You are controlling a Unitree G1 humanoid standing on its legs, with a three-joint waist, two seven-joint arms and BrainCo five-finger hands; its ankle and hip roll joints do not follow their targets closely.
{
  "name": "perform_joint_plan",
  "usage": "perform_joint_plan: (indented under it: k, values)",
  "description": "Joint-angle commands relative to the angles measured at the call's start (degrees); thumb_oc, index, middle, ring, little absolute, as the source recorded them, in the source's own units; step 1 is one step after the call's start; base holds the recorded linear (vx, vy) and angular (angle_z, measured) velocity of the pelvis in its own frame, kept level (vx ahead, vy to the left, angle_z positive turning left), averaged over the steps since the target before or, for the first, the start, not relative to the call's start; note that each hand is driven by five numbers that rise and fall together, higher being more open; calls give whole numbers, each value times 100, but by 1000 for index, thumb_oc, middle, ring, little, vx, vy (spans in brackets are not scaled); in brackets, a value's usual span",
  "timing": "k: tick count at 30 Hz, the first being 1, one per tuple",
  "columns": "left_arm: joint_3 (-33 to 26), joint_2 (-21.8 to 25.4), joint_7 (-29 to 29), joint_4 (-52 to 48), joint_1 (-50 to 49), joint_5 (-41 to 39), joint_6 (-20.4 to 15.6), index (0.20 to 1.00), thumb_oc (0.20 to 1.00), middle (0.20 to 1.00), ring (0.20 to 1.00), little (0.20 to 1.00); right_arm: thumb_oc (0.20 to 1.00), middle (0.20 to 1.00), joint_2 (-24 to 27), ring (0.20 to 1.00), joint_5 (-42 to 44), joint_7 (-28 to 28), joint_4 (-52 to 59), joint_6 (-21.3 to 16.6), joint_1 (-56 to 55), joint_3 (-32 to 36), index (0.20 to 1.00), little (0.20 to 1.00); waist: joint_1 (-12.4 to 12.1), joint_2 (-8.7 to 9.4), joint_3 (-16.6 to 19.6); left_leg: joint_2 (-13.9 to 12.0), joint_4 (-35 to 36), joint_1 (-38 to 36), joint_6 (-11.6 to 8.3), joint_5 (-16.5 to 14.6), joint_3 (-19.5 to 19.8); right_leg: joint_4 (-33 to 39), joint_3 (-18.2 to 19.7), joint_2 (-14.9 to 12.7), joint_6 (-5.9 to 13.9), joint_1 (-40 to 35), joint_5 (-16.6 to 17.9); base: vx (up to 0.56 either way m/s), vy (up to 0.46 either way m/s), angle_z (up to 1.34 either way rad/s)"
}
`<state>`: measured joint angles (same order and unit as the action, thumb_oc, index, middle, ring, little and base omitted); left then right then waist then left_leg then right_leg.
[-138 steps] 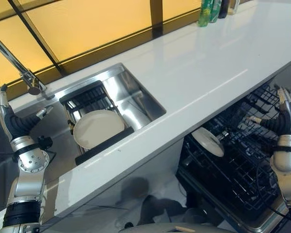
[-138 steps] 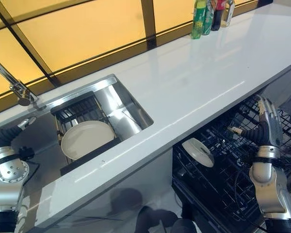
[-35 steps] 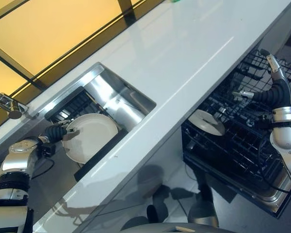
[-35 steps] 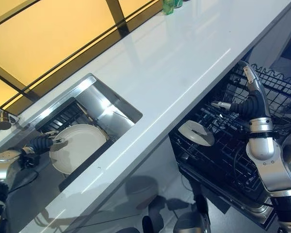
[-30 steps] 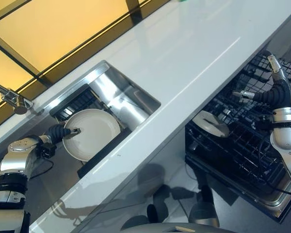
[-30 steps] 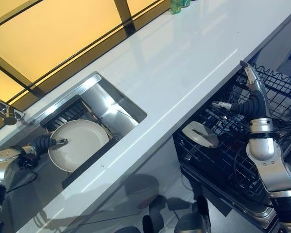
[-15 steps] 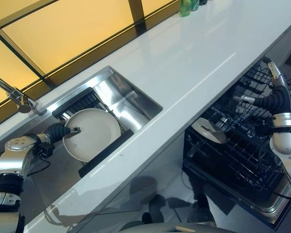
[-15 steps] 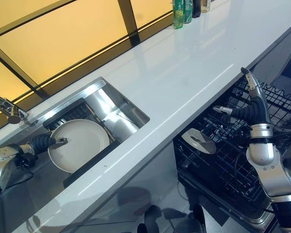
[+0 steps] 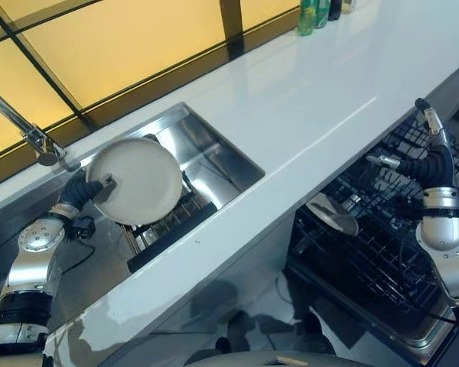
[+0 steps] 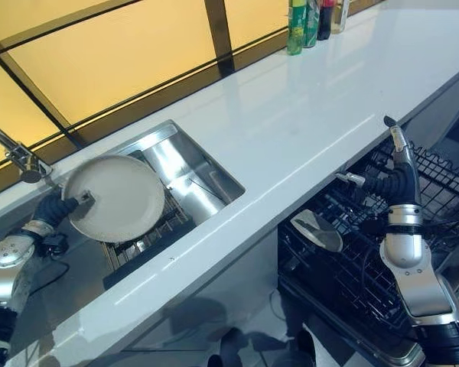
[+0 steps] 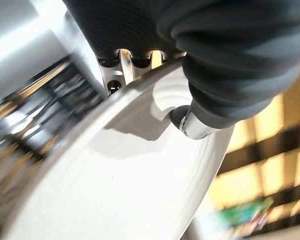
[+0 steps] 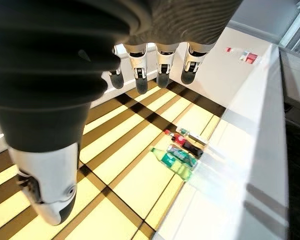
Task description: Pick up plates and place into dishwasher.
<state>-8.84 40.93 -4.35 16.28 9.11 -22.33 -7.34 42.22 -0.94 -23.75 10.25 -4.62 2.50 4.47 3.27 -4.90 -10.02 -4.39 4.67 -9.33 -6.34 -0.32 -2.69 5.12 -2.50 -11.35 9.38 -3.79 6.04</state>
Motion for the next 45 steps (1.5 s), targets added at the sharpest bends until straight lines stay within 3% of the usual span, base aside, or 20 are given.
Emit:
perform_joint_plan:
  k: [1,9,12,16,22,30,38,45]
  values:
    - [-530,255,890,-371,128,322,-830,200,200,200,200,200,1000,1000,-11,1000,-278,-211,484,-384,69,215,1000,1000,-134,220,401,46,-381,544,176,-68,161,-958,-187,-96,8,61,-857,-9,-55,2]
    - [-959,4,1818,-956,-100,531,-1318,200,200,200,200,200,1000,1000,-239,1000,-302,-119,561,-483,13,252,1000,1000,-243,338,555,-22,-297,491,142,-42,199,-856,-274,-59,-10,-46,-846,8,-41,8]
    - [-952,-24,2104,-1197,-44,618,-1579,200,200,200,200,200,1000,1000,-233,1000,488,91,751,-759,197,209,1000,1000,-294,375,576,-32,-266,498,128,-21,233,-813,-307,-47,-15,-71,-825,-25,-42,2]
    - [-751,-95,2255,-1406,187,781,-1924,200,200,200,200,200,1000,1000,-369,1000,1650,826,1040,-1093,757,-94,1000,1000,-370,444,615,-41,-244,510,104,-6,282,-776,-365,-41,-22,-95,-804,-44,-44,4]
    - [-175,-450,1987,-1675,590,799,-2423,200,200,200,200,200,1000,1000,-859,1000,2603,1875,1408,-913,1618,-969,1000,1000,-503,526,751,-58,-269,547,90,23,330,-776,-458,-23,-52,-133,-802,-36,-37,8]
    - [948,-860,1416,-2032,1103,927,-2378,200,200,200,200,200,1000,1000,-1489,1000,3086,2377,1332,-388,2164,-1970,1000,1000,-659,582,870,-74,-275,551,97,41,433,-736,-553,22,-103,-225,-806,-10,-24,5]
    - [1721,-1113,1265,-2171,1353,1145,-2291,200,200,200,200,200,1000,1000,-2017,1000,3332,2169,1223,-14,2451,-2655,1000,1000,-717,582,880,-108,-226,491,81,33,449,-628,-579,45,-108,-320,-794,1,-12,5]
    - [2059,-1161,1338,-2283,1403,1376,-2244,200,200,200,200,200,1000,1000,-2243,1000,3564,1931,1131,17,2556,-2993,1000,1000,-724,586,877,-120,-227,487,68,25,430,-561,-548,46,-97,-330,-755,0,0,0]
